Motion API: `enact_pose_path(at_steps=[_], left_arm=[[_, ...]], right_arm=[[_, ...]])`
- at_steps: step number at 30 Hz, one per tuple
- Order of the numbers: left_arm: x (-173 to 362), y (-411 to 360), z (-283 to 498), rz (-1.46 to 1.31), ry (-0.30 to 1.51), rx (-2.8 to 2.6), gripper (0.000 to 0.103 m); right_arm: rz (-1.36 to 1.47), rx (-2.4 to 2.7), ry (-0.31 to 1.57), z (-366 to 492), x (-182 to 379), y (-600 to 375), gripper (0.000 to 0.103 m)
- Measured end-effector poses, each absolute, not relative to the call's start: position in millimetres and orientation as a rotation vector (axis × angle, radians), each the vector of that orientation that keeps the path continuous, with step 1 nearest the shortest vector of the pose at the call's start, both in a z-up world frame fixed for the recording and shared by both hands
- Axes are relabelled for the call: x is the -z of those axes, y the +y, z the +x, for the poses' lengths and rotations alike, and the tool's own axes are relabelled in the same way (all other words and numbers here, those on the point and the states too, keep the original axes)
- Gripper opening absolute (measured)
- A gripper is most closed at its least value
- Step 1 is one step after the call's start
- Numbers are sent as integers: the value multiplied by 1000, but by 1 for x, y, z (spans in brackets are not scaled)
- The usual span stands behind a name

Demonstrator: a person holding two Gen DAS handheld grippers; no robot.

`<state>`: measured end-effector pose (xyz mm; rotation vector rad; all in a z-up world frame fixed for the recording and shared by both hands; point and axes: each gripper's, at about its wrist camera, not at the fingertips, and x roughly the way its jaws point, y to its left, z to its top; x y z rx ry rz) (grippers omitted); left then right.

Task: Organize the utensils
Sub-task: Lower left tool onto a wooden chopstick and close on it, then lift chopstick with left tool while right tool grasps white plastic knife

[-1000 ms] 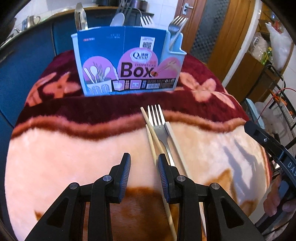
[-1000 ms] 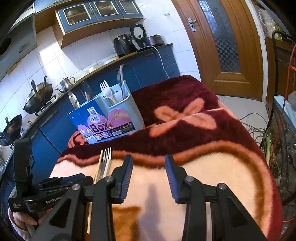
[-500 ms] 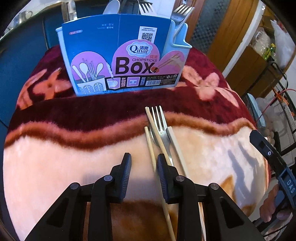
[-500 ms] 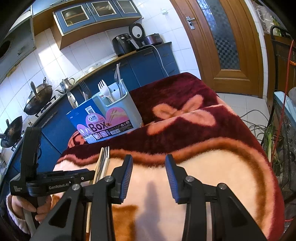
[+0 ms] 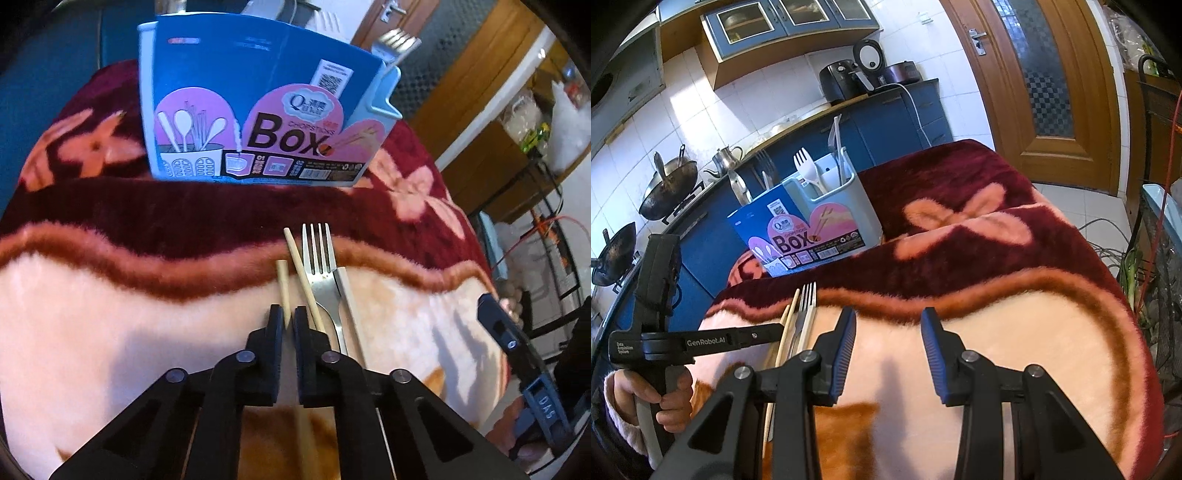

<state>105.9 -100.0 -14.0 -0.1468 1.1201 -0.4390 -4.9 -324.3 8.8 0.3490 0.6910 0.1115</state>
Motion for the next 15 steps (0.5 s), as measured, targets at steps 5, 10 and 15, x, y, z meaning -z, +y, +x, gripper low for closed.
enact_pose_path(at_steps=[5,10,15], left_arm=[[6,-81,96,-192,1041,421,4],[-10,-57,83,-228,919,384,4],[-23,-39,70,-231,811,350,4]], right_arm=[[333,-118,706,-2,-9,-316,40],[317,-148,735,4,-9,-303,40],[305,-178,773,9,-7,-289,40]])
